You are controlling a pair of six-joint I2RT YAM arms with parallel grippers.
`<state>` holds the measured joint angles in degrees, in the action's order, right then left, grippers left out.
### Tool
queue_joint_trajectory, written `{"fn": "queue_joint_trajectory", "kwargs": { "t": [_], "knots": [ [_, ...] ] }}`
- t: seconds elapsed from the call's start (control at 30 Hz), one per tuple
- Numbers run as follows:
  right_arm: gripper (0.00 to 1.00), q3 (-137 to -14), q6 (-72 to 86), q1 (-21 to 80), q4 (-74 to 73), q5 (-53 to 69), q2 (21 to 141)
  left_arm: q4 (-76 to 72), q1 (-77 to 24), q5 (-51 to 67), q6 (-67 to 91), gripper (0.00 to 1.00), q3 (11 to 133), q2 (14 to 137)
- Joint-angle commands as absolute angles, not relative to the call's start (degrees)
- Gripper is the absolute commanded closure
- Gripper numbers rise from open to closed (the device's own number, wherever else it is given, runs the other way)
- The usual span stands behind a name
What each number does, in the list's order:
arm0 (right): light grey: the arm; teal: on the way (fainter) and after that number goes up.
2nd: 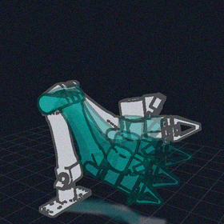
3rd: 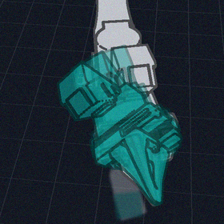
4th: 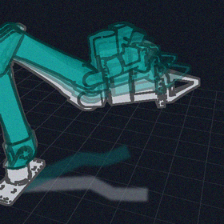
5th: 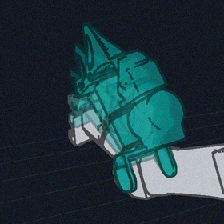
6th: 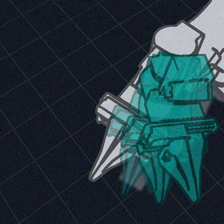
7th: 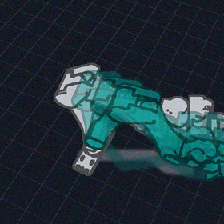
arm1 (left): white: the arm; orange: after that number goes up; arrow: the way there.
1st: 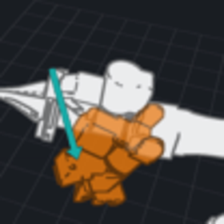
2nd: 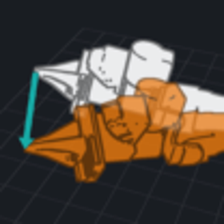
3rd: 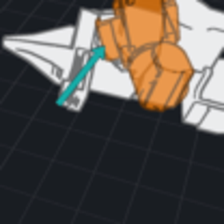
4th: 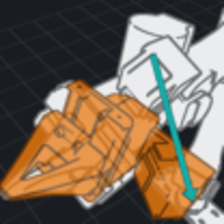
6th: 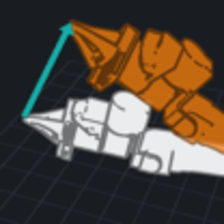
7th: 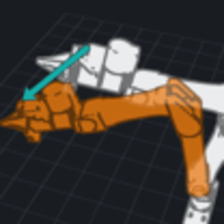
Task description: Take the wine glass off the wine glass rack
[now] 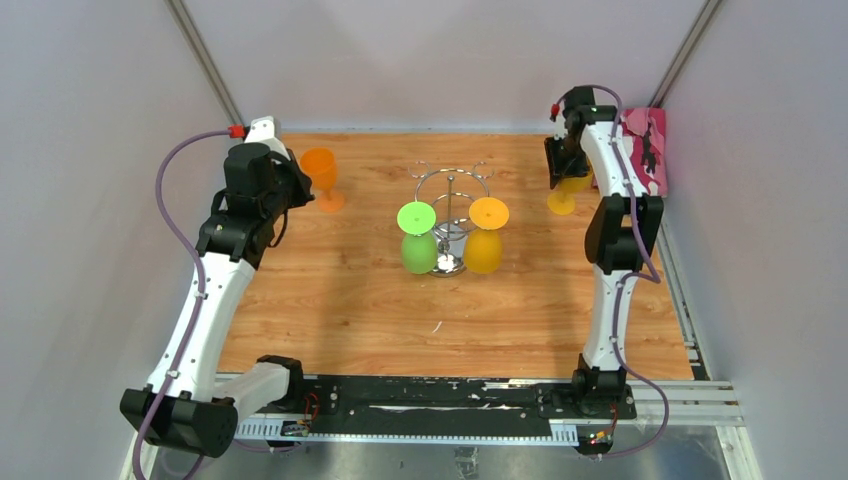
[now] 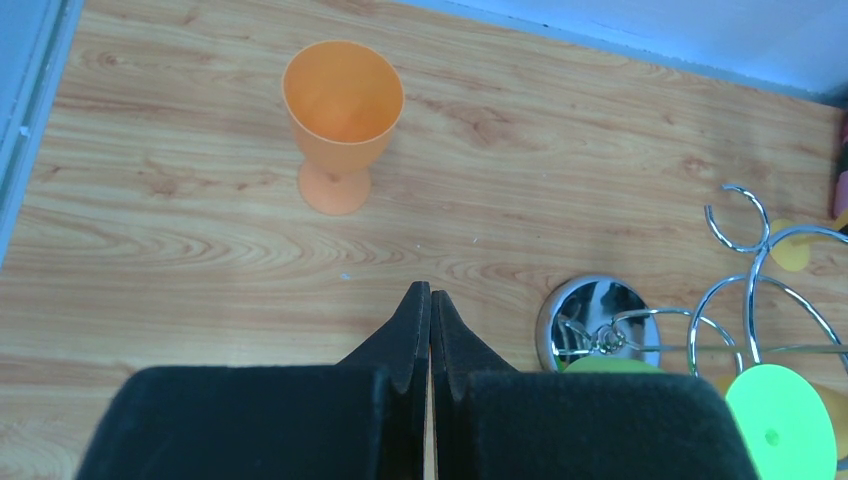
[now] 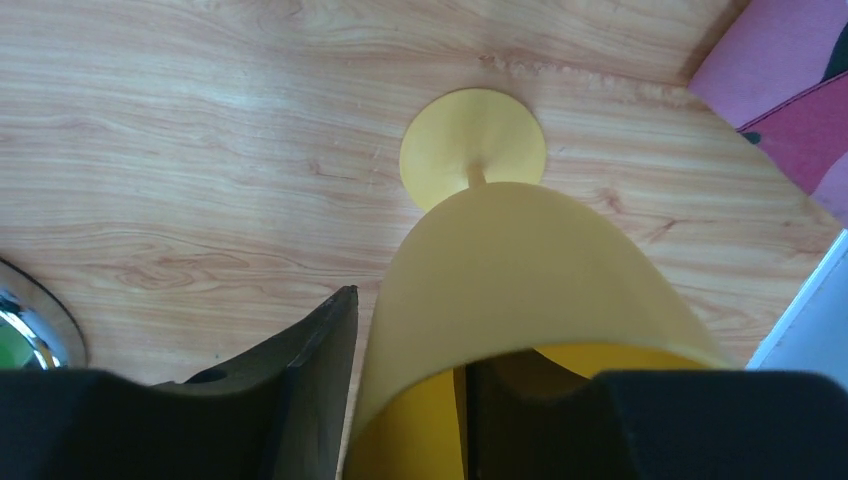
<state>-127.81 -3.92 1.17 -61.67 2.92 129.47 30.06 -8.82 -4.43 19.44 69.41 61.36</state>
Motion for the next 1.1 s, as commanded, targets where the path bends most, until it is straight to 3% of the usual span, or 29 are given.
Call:
{"fn": "queue_joint_trajectory", "kwargs": {
  "t": [0.0,0.37,0.83,1.07],
  "knots": [
    [0.52,-126.47,-3.61,0.53,-61.9,5.08,125.99,29.08,-9.14,-5.06,18.72,1.0,68.66,60.13],
    [0.5,-126.15,-2.88,0.53,-61.86,4.66,120.44,28.94,-9.23,-4.93,18.54,1.0,68.39,60.25],
    [0.5,-121.64,-1.31,0.97,-60.12,0.11,104.03,28.64,-9.23,-4.92,18.72,1.0,68.48,60.3],
    [0.58,-103.68,5.79,1.92,-45.14,13.63,83.62,26.64,-9.7,-2.4,18.34,1.0,67.92,59.54]
  ]
}}
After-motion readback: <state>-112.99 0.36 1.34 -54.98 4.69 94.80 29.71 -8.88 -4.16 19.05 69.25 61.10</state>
